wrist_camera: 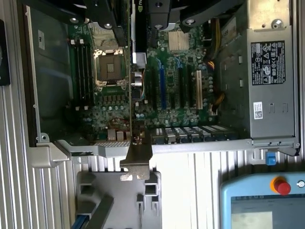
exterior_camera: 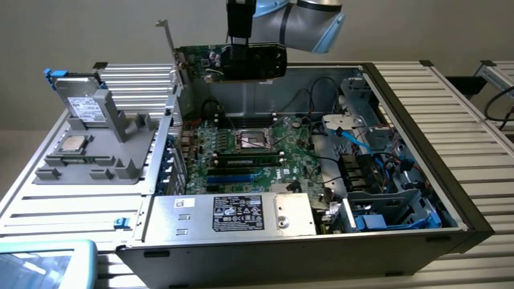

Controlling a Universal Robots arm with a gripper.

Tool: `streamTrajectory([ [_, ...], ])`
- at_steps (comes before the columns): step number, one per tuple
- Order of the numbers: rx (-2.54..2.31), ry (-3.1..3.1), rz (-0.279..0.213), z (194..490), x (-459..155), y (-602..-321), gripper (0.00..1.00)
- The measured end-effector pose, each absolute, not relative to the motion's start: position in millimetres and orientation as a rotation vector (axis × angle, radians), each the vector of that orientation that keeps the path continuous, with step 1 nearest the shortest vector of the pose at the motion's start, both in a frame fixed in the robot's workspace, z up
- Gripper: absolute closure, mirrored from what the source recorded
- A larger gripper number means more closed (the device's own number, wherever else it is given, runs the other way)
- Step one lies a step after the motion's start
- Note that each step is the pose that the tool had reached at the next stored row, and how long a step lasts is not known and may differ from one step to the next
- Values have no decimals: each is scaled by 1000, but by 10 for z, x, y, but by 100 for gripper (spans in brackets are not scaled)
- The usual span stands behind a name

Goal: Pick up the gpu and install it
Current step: 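Pick up the gpu and move the gpu toward the slot, then insert the gpu into the slot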

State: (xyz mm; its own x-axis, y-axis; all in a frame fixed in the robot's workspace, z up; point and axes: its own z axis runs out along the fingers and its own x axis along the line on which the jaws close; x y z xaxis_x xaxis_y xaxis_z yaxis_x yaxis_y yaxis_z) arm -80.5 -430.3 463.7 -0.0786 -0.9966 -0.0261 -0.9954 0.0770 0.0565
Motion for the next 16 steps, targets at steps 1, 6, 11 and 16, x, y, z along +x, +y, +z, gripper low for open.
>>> streamTrajectory([
  [1, 2119, -2291, -93, 4636, -805, -4306, 72],
  [6, 2119, -2291, -92, 4637, -805, -4307, 72],
  [11, 2119, -2291, -92, 4637, -805, -4307, 72],
  [16, 2119, -2291, -92, 4637, -805, -4307, 72],
])
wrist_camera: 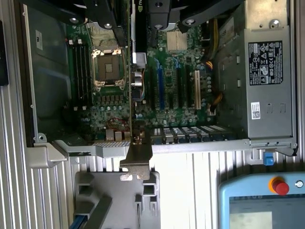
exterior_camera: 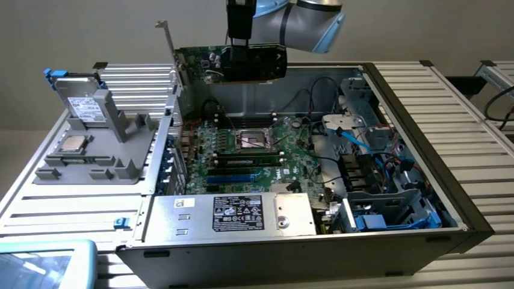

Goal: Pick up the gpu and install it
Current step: 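Insert the gpu into the slot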

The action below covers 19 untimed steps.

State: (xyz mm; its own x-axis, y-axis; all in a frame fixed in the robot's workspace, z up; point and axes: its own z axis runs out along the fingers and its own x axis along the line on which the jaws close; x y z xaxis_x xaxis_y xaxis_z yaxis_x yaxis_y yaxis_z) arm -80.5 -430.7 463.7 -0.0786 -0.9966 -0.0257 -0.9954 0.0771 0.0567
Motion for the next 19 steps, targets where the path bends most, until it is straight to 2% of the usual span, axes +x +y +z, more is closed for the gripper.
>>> streamTrajectory([
  [19, 2119, -2291, -92, 4306, -795, -4410, 72],
])
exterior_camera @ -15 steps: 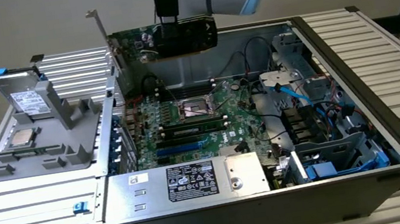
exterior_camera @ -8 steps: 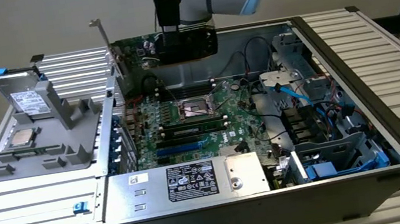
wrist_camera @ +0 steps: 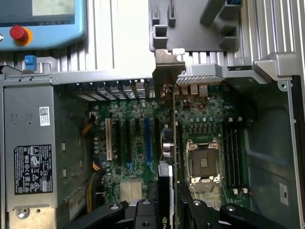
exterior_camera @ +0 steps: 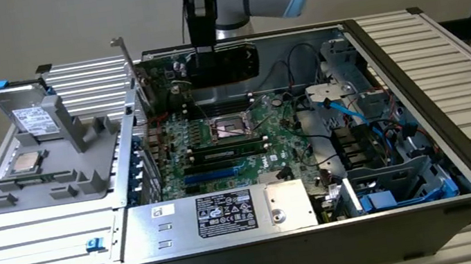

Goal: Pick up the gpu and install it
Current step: 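Insert the gpu into the slot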

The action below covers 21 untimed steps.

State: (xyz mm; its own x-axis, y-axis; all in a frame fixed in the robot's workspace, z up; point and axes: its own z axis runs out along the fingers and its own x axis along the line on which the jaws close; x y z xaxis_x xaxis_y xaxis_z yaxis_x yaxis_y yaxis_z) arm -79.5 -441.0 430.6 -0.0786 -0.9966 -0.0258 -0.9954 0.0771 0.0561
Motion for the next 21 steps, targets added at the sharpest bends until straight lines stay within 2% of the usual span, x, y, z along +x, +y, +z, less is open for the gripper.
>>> streamTrajectory([
  [21, 2115, -2287, -99, 3924, -795, -4628, 72],
])
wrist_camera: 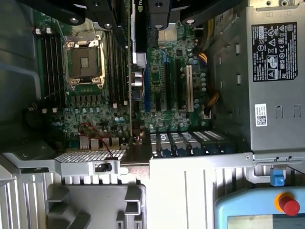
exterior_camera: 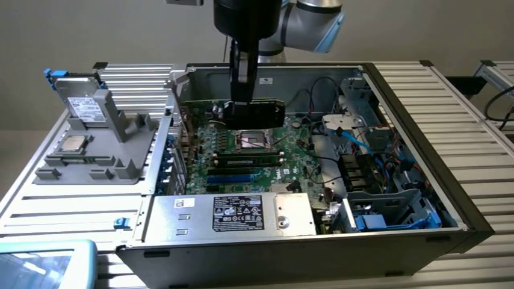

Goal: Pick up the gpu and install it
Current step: 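Insert the gpu into the slot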

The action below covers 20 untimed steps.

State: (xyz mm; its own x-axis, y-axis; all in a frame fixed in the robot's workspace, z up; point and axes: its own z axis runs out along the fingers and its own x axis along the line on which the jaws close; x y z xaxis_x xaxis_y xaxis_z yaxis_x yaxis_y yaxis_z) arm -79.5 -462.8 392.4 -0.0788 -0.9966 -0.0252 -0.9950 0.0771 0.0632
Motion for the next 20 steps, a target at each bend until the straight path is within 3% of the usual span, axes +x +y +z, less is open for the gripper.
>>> streamTrajectory([
  [20, 2114, -2243, -143, 3457, -794, -4675, 72],
])
